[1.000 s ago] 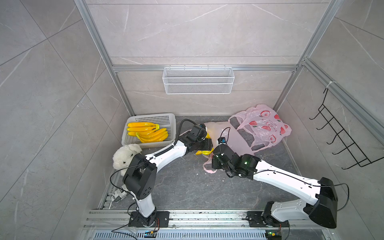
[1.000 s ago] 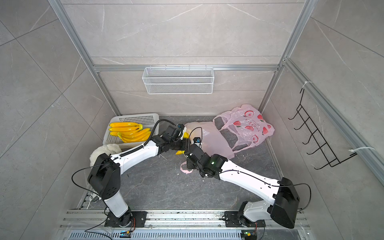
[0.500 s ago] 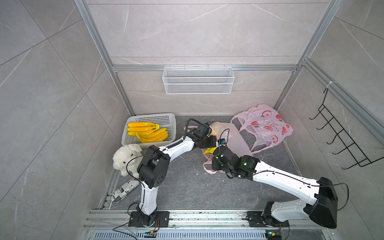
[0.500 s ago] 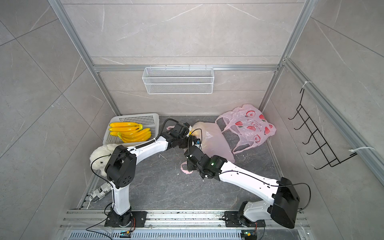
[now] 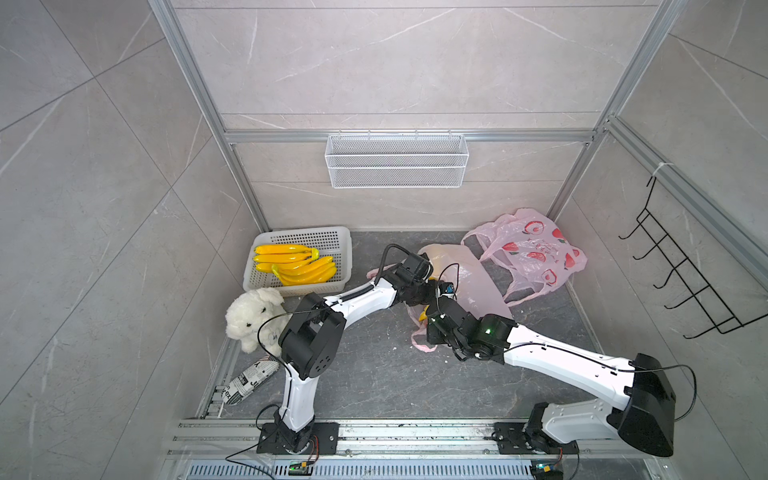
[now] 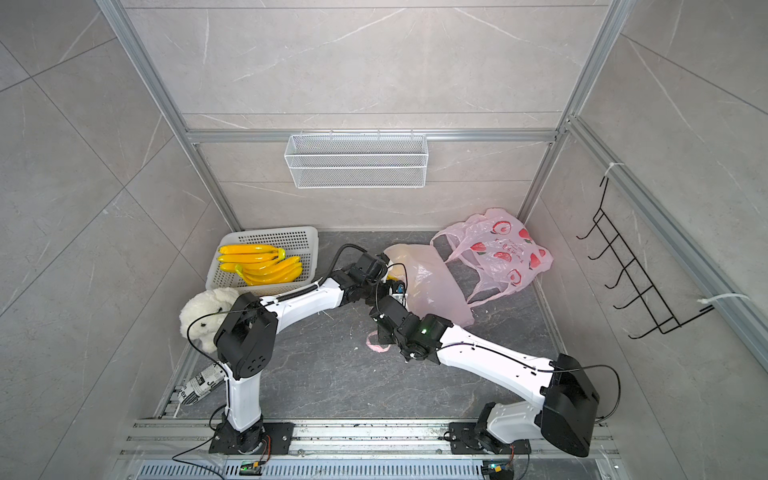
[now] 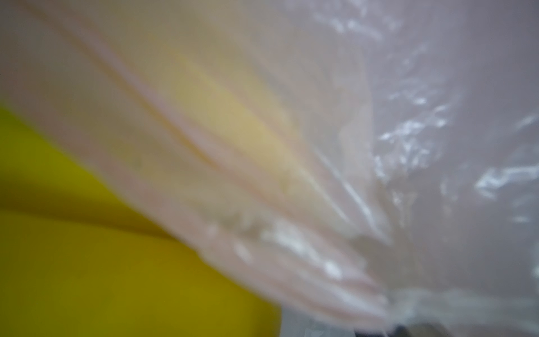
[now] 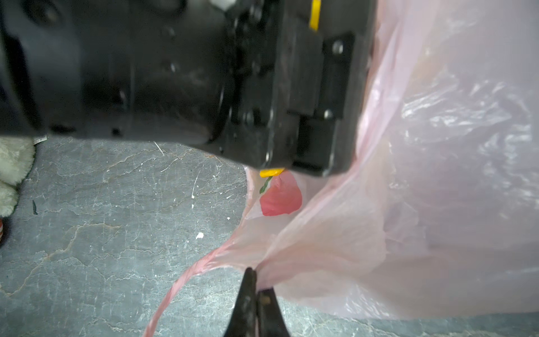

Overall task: Place the banana into a plastic bag & tie a knot
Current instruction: Place the banana into the plastic bag.

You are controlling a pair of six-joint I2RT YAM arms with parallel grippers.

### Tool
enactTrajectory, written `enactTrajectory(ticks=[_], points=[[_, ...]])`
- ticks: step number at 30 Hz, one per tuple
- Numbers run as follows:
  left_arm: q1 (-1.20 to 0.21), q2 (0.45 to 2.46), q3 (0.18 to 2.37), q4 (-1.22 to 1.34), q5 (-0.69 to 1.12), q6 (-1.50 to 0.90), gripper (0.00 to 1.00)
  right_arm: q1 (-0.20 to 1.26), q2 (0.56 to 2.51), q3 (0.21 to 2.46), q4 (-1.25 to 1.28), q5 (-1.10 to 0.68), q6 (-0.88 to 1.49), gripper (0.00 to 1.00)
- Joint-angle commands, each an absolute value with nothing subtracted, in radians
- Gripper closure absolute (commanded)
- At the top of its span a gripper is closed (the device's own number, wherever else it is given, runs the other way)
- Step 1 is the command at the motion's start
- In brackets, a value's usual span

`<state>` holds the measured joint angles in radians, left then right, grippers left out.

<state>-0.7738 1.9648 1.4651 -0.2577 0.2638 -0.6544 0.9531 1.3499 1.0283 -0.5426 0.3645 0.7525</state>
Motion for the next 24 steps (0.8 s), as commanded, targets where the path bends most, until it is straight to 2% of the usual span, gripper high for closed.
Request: enactTrajectory(ticks=[1,12,13,24], points=[[-0.782,1.886,1.410,-0.269,0.267,-0.636,0.13,0.939,1.324,1.015,-0.565,0.406,0.775,1.00],[-0.790,1.835,1.321,-0.255,0.262,-0.629,0.09,0.911,1.307,0.979,-0.573,0.409,0.793,1.00],[-0.793,1.835,1.322,-0.255,0.263,-0.630,0.01,0.910,1.307,0.979,-0.571,0.405,0.793,1.00],[-0.808,1.665,1.278,-0.413,0.113,-0.564,0.01,0.910,1.294,0.980,-0.587,0.414,0.773,1.00]])
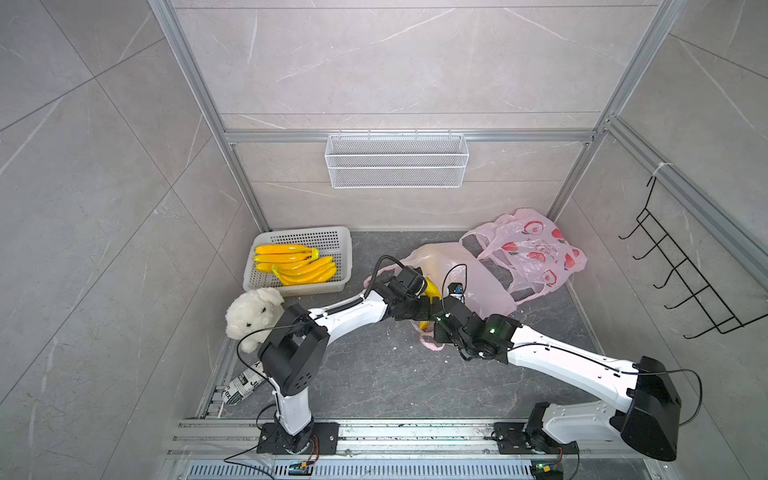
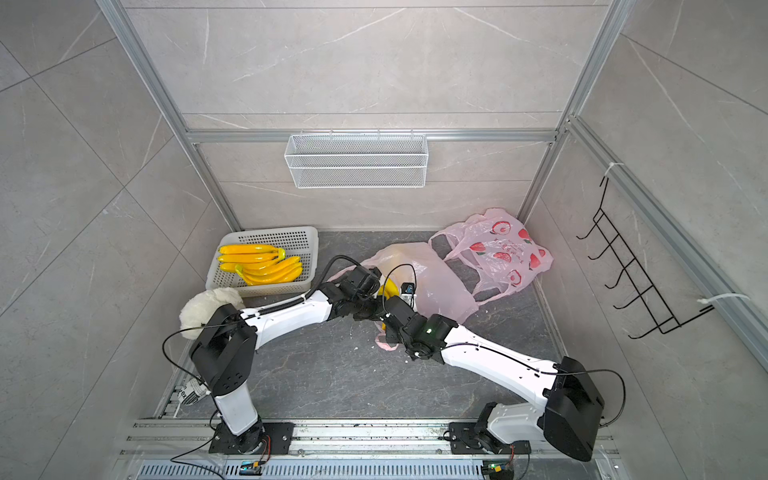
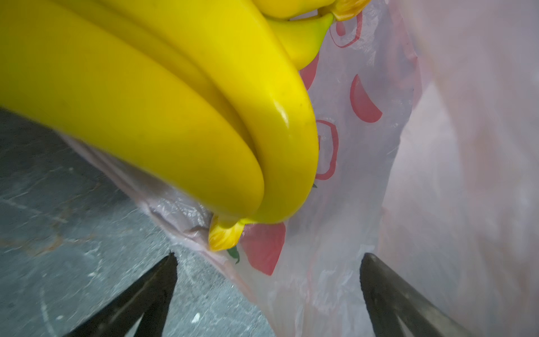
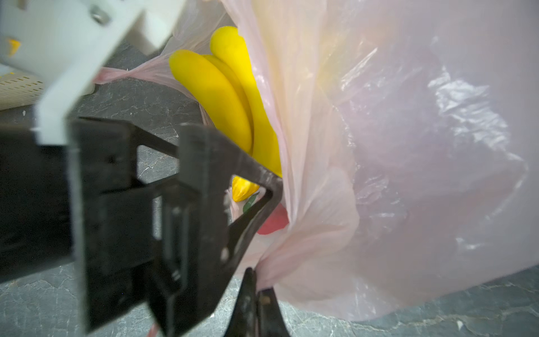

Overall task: Place the banana into a plastic bag & tie a knot
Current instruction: Place the banana into the plastic bag, then adjust the plastic bag at the center of the board.

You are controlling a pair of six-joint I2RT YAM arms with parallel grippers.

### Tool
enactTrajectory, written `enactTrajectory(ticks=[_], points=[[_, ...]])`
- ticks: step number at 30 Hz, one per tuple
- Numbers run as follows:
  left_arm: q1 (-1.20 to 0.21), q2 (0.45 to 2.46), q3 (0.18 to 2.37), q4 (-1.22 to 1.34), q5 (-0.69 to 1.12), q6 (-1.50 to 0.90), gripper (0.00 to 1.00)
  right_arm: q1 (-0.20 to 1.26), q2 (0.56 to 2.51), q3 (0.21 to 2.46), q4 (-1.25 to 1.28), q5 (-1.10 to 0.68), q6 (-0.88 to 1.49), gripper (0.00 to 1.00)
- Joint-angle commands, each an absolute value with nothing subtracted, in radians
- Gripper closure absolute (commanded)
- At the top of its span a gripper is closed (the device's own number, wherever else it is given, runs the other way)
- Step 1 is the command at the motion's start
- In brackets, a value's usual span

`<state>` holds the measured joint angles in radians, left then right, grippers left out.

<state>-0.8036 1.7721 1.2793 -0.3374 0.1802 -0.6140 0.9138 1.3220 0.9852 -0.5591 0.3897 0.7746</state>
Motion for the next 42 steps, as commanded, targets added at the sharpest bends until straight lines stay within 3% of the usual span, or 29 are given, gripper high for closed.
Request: enactTrajectory(ticks=[1,9,14,18,26,34,37,42], points=[[-0.808,1.640,1.270,-0.435,0.092,-0.554,0.00,0.910,1.290,0.979,-0.586,0.416,0.771,1.00],[-0.786,1.452,1.253,-0.564,-0.073,-0.465,0.01,0.911,1.285,0.984,-0.602,0.428,0.752,1.00],[-0.640,1.439,1.247,-0.602,-0.112,-0.452,0.02,0.911,1.277,0.984,-0.605,0.427,0.753,1.00],[-0.552,1.489,1.228,-0.544,-0.071,-0.427,0.04,0.911,1.274,0.979,-0.600,0.422,0.755,1.00],[-0.528,1.646,1.305,-0.484,-0.089,-0.365,0.06,0.910,1.270,0.969,-0.595,0.408,0.752,1.00],[-0.525,1.809,1.451,-0.540,-0.282,-0.295,0.11,0.910,1.265,0.963,-0.591,0.402,0.749,1.00],[-0.507,1.844,1.468,-0.534,-0.271,-0.285,0.10,0.911,1.264,0.963,-0.593,0.402,0.745,1.00],[-0.489,1.879,1.478,-0.512,-0.184,-0.276,0.24,0.910,1.267,0.966,-0.592,0.408,0.740,1.00]])
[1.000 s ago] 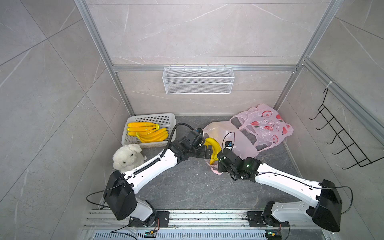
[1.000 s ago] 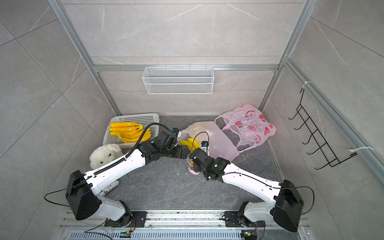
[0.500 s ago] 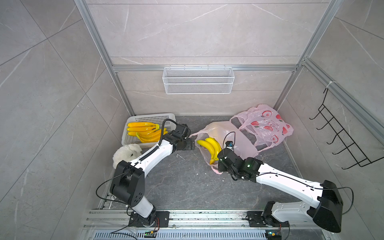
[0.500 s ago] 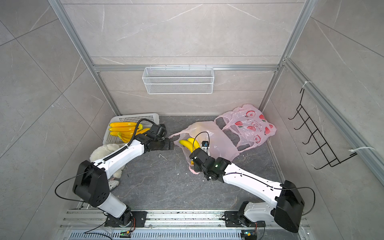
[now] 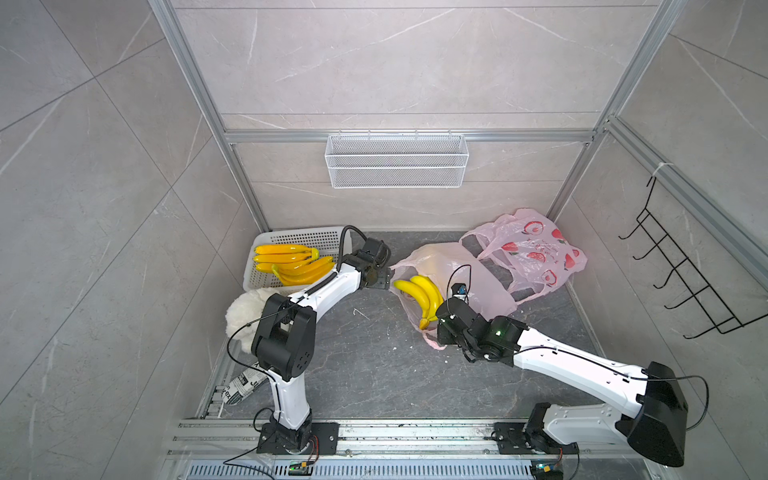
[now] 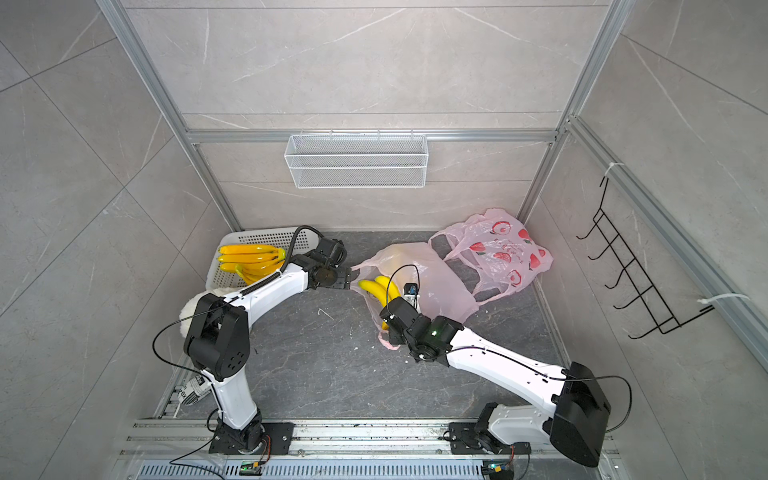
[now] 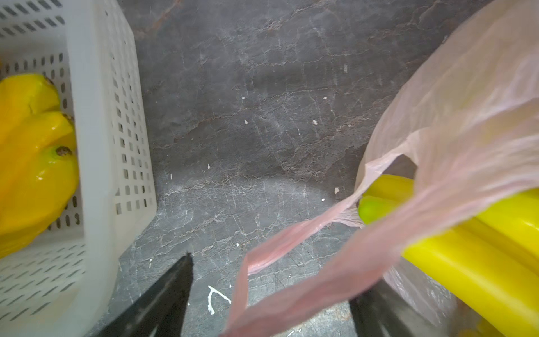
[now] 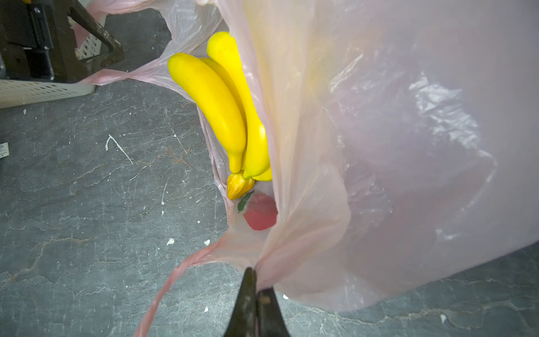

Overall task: Place the banana into a plastic bag & tie a knot
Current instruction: Adjust the plastic bag at the center of the board.

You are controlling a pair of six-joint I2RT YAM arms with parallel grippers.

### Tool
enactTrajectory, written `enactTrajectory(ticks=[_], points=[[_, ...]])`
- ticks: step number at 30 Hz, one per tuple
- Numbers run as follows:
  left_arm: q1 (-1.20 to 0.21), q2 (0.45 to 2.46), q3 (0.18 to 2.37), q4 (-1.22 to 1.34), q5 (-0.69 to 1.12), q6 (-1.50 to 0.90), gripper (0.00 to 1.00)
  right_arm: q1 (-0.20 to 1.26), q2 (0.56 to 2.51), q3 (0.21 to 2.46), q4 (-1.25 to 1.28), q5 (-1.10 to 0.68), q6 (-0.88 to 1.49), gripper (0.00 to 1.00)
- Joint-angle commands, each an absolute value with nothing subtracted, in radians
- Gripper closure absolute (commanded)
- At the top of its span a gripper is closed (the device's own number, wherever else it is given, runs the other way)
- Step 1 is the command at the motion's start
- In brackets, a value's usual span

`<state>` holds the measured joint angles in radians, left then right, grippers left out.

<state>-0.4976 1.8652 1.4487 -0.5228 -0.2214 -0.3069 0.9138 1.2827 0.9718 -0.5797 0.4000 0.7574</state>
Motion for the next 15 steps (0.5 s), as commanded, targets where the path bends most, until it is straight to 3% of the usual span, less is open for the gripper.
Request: enactTrajectory(ticks=[1,7,9,11,15], points=[[-0.489,1.879,1.476,-0.507,-0.162,-0.276,0.30,0.910,1.268,0.968,-0.593,0.408,0.740,1.00],[-0.490,1.850,1.456,-0.524,-0.120,-0.298,0.82,0.910,1.282,1.000,-0.612,0.426,0.727,1.00],[-0.495,1.797,1.429,-0.526,-0.117,-0.315,0.94,0.908,1.286,1.026,-0.632,0.435,0.711,1.00],[-0.495,1.728,1.405,-0.545,-0.128,-0.351,1.00,0.907,1.288,1.065,-0.660,0.443,0.688,1.00],[-0.500,1.562,1.373,-0.595,-0.119,-0.413,1.00,0.890,1.303,1.175,-0.732,0.440,0.628,1.00]])
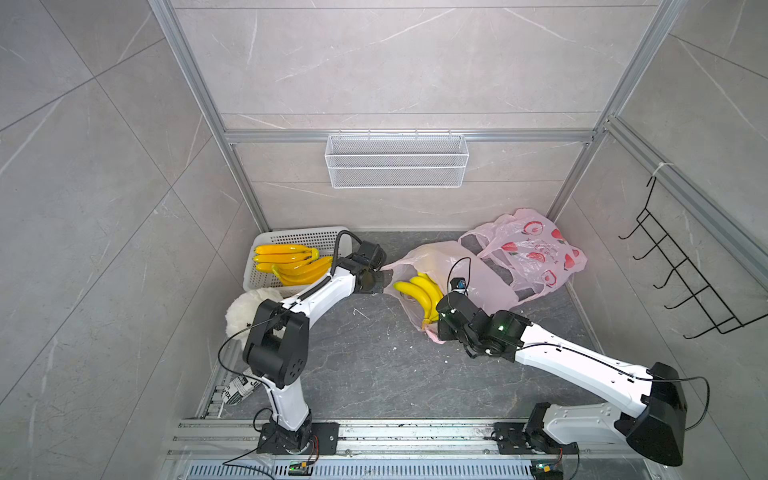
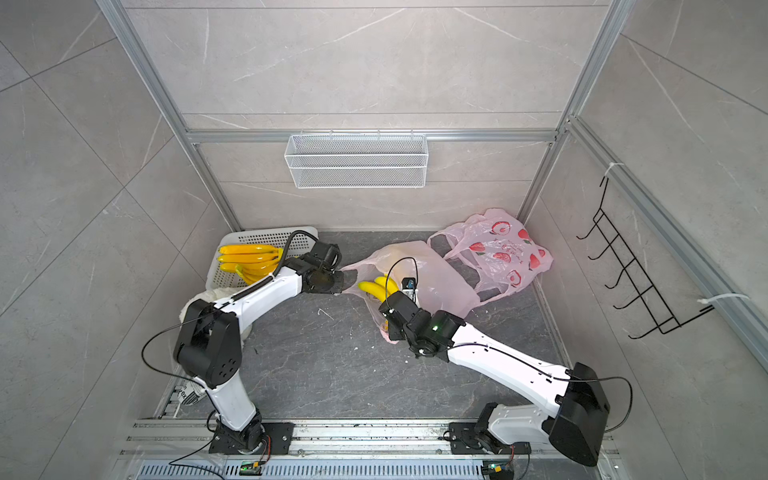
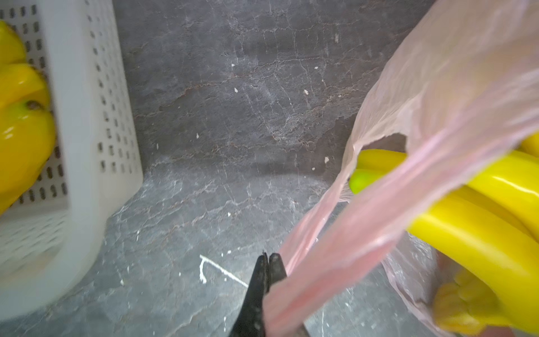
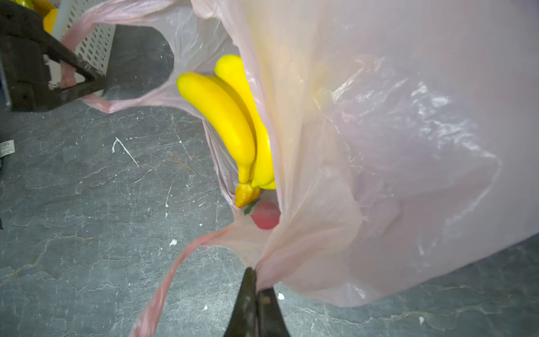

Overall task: Place the banana into a plastic bag & tie a knot
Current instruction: Adjust the plastic bag at the center of the board.

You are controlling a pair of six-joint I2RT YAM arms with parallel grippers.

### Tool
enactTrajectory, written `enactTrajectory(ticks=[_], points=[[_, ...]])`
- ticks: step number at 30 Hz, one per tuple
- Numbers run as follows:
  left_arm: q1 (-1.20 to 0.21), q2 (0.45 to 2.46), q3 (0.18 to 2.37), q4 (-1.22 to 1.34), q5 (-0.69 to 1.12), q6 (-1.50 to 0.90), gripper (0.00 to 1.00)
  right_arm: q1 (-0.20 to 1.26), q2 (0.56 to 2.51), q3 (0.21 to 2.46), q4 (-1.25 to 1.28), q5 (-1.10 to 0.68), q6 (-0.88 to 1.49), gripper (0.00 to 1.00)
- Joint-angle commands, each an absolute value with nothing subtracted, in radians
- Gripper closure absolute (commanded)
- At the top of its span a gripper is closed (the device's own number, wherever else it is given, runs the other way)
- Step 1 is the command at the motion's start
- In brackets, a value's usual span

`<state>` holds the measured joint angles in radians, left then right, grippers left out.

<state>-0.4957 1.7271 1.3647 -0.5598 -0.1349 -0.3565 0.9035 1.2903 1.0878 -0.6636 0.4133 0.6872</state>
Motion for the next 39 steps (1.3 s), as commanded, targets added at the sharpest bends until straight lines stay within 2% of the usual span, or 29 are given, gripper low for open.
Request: enactTrajectory(ticks=[1,6,12,16,25,26,32,37,39], points=[[-0.503,1.525,1.371,-0.604,-0.114,-0.421,1.00,0.885,1.307,1.208,-0.749,0.439,0.613,1.00],[-0.520,1.368,1.445,-0.683,-0.125,-0.447,1.00,0.854,1.324,1.413,-0.864,0.431,0.530,1.00],[-0.521,1.282,1.578,-0.739,-0.154,-0.446,1.00,0.792,1.338,1.578,-0.934,0.354,0.473,1.00],[-0.520,1.236,1.566,-0.703,-0.186,-0.443,1.00,0.762,1.340,1.540,-0.900,0.289,0.457,1.00],[-0.528,1.356,1.520,-0.672,-0.012,-0.465,1.00,0.715,1.425,1.367,-0.808,0.256,0.450,1.00],[-0.529,1.357,1.526,-0.664,0.001,-0.470,1.00,0.713,1.417,1.371,-0.810,0.259,0.441,0.94],[-0.574,1.393,1.660,-0.727,0.003,-0.482,1.00,0.718,1.303,1.434,-0.806,0.218,0.347,0.43],[-0.624,1.426,1.738,-0.766,-0.015,-0.508,1.00,0.788,1.203,1.437,-0.724,0.168,0.246,0.25],[-0.647,1.441,1.764,-0.780,-0.023,-0.518,1.00,0.837,1.194,1.434,-0.690,0.173,0.212,0.22]])
